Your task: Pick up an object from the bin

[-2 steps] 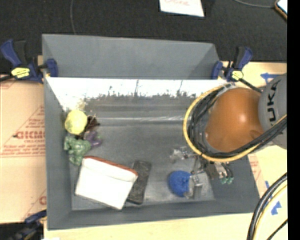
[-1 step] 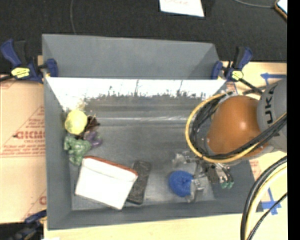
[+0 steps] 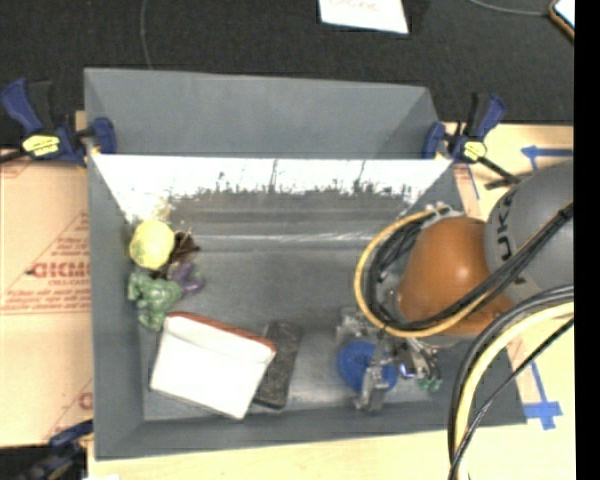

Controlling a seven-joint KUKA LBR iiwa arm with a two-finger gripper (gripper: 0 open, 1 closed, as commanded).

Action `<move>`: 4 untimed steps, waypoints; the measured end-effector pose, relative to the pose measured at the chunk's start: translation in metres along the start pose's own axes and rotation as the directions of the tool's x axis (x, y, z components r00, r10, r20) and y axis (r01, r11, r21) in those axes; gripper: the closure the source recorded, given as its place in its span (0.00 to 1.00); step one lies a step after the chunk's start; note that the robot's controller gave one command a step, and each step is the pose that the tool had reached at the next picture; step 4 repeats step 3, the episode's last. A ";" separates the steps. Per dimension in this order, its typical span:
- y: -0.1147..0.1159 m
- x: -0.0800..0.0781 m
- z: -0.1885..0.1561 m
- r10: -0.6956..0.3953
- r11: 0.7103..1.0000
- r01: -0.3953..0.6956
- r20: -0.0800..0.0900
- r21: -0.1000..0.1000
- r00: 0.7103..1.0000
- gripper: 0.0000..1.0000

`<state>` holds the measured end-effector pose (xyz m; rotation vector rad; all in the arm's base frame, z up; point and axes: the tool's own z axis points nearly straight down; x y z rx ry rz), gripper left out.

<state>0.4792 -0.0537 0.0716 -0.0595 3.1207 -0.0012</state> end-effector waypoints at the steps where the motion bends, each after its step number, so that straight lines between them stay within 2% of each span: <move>1: 0.001 0.003 0.001 -0.063 0.998 0.063 -0.006 0.001 0.998 1.00; 4: 0.002 0.003 -0.004 -0.079 0.997 0.079 -0.005 0.001 0.997 1.00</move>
Offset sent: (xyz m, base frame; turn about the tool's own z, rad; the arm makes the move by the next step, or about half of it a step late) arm 0.0000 0.0000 0.0000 0.0000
